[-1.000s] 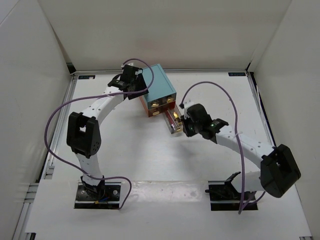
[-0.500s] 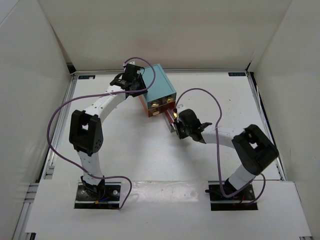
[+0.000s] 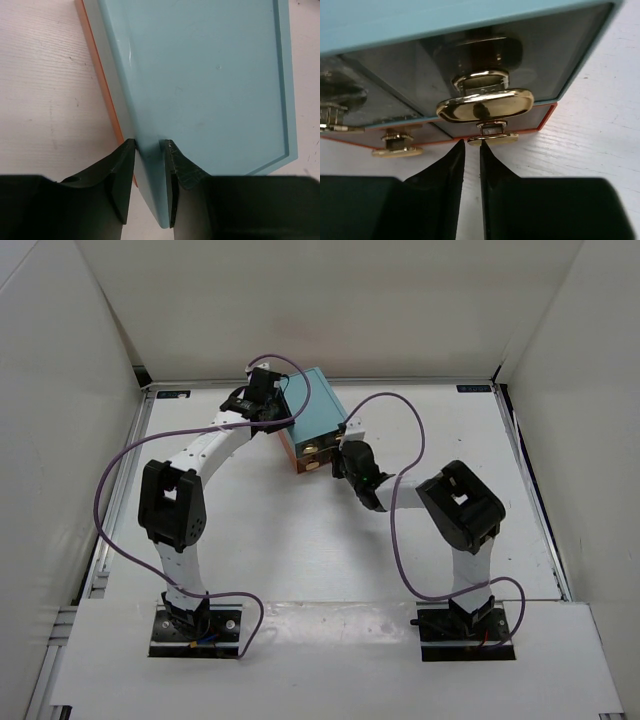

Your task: Organize the makeup

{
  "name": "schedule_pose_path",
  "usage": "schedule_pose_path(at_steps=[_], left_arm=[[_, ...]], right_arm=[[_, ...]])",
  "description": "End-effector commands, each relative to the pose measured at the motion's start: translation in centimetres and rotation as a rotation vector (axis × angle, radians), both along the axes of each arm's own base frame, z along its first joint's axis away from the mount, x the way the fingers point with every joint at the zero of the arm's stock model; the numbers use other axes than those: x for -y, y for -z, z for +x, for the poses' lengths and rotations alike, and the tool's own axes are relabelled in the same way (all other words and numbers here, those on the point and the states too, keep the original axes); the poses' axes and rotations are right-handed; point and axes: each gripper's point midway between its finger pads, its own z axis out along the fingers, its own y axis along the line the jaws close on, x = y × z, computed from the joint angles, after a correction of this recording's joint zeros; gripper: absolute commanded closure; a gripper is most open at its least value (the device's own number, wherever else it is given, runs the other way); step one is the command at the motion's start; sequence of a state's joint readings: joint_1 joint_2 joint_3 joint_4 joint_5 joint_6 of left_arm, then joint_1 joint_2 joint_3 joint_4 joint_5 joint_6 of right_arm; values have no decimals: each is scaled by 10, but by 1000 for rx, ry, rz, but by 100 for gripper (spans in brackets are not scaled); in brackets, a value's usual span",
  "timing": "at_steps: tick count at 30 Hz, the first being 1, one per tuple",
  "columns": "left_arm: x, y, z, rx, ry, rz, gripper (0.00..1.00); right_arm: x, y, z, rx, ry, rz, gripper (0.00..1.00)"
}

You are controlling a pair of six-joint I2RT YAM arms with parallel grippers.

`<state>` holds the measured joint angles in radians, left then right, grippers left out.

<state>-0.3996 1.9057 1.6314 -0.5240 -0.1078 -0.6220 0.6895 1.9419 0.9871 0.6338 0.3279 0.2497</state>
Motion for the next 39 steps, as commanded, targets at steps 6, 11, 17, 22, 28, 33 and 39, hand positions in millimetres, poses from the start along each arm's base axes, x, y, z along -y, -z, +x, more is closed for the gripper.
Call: schedule_pose_path(at_steps=[6, 11, 17, 22, 28, 33, 39], left_arm=[[-5, 16, -21, -77, 24, 56, 60], [-21, -36, -4, 37, -39, 113, 39], [-44, -146, -6, 279, -77, 144, 2], [-95, -159, -55, 279, -243, 211, 2], [-157, -78, -146, 111, -429, 315, 2], [-165, -67, -174, 85, -460, 268, 2], [-165, -69, -177, 92, -452, 256, 2]], right_arm=[[2, -71, 21, 221, 131, 241, 71], [21, -88, -12, 154, 89, 183, 63], [86, -95, -59, 6, 201, 52, 37], [155, -115, -80, -33, 370, 9, 1], [243, -87, -116, -287, 638, -114, 1], [242, -82, -124, -308, 595, -117, 1], [231, -96, -122, -258, 551, -28, 1]])
